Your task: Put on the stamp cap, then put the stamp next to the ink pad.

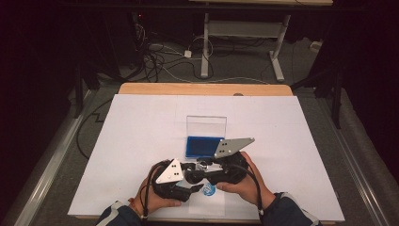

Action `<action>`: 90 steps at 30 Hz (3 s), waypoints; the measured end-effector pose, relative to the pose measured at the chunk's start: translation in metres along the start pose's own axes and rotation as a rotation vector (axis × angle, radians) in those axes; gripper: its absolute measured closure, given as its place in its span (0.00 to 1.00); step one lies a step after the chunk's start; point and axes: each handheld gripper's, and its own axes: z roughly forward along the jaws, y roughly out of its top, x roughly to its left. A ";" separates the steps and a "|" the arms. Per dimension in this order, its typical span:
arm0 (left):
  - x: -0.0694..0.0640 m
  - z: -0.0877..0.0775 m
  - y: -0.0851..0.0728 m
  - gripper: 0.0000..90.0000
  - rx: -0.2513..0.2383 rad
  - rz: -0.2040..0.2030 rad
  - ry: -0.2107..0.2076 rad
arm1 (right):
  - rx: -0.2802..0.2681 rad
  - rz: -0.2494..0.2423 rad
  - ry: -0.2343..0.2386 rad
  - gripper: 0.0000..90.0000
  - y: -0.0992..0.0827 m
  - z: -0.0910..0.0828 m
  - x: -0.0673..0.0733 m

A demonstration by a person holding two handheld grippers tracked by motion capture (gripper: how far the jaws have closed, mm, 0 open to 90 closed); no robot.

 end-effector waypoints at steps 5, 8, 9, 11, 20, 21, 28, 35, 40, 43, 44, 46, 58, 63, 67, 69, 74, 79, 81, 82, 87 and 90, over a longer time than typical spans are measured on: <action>0.006 -0.005 -0.004 0.23 -0.011 -0.046 0.023 | -0.025 -0.005 0.000 0.64 0.002 -0.008 0.000; 0.005 -0.008 -0.003 0.23 -0.016 -0.035 0.034 | -0.032 -0.002 -0.010 0.64 0.002 -0.013 -0.001; 0.005 -0.009 -0.004 0.23 -0.012 -0.028 0.040 | -0.032 -0.003 -0.013 0.64 0.002 -0.014 -0.002; 0.007 -0.011 -0.005 0.23 -0.011 -0.031 0.041 | -0.034 -0.003 -0.021 0.64 0.002 -0.016 -0.003; 0.014 -0.025 -0.014 0.23 -0.007 -0.031 0.095 | -0.044 -0.004 -0.053 0.64 0.001 -0.028 -0.007; 0.015 -0.027 -0.015 0.23 -0.009 -0.033 0.104 | -0.044 -0.006 -0.059 0.64 0.002 -0.029 -0.007; 0.019 -0.037 -0.020 0.23 -0.005 -0.032 0.141 | -0.038 -0.011 -0.079 0.64 0.001 -0.036 -0.009; 0.022 -0.046 -0.026 0.23 0.000 -0.032 0.173 | -0.035 -0.014 -0.095 0.64 0.001 -0.041 -0.010; 0.025 -0.055 -0.034 0.23 0.003 -0.050 0.194 | -0.036 -0.016 -0.102 0.64 0.002 -0.044 -0.011; 0.028 -0.061 -0.038 0.22 -0.007 -0.063 0.204 | -0.036 -0.017 -0.106 0.64 0.002 -0.046 -0.013; 0.028 -0.063 -0.040 0.22 -0.008 -0.066 0.205 | -0.035 -0.012 -0.107 0.64 0.001 -0.047 -0.014; 0.029 -0.066 -0.044 0.22 0.001 -0.070 0.215 | -0.034 -0.013 -0.113 0.64 0.001 -0.048 -0.015; 0.031 -0.078 -0.063 0.21 0.039 -0.092 0.243 | -0.025 -0.009 -0.134 0.64 -0.002 -0.054 -0.018; 0.031 -0.082 -0.070 0.21 0.052 -0.104 0.251 | -0.020 -0.002 -0.143 0.64 -0.003 -0.055 -0.020; 0.030 -0.085 -0.073 0.20 0.056 -0.104 0.257 | -0.012 -0.005 -0.157 0.64 -0.004 -0.056 -0.020; 0.029 -0.086 -0.074 0.20 0.058 -0.108 0.256 | -0.012 -0.002 -0.166 0.64 -0.004 -0.057 -0.021; 0.029 -0.089 -0.078 0.20 0.065 -0.119 0.261 | -0.003 0.008 -0.185 0.64 -0.006 -0.060 -0.027; 0.027 -0.089 -0.080 0.20 0.068 -0.125 0.261 | 0.007 0.027 -0.220 0.64 -0.007 -0.063 -0.036; 0.027 -0.088 -0.080 0.20 0.076 -0.124 0.256 | 0.018 0.031 -0.233 0.64 -0.007 -0.063 -0.040; 0.028 -0.088 -0.080 0.20 0.077 -0.123 0.255 | 0.022 0.032 -0.239 0.64 -0.008 -0.063 -0.042; 0.026 -0.087 -0.080 0.20 0.080 -0.120 0.258 | 0.040 0.059 -0.269 0.64 -0.011 -0.062 -0.055; 0.025 -0.088 -0.080 0.20 0.077 -0.119 0.260 | 0.053 0.062 -0.285 0.64 -0.011 -0.062 -0.060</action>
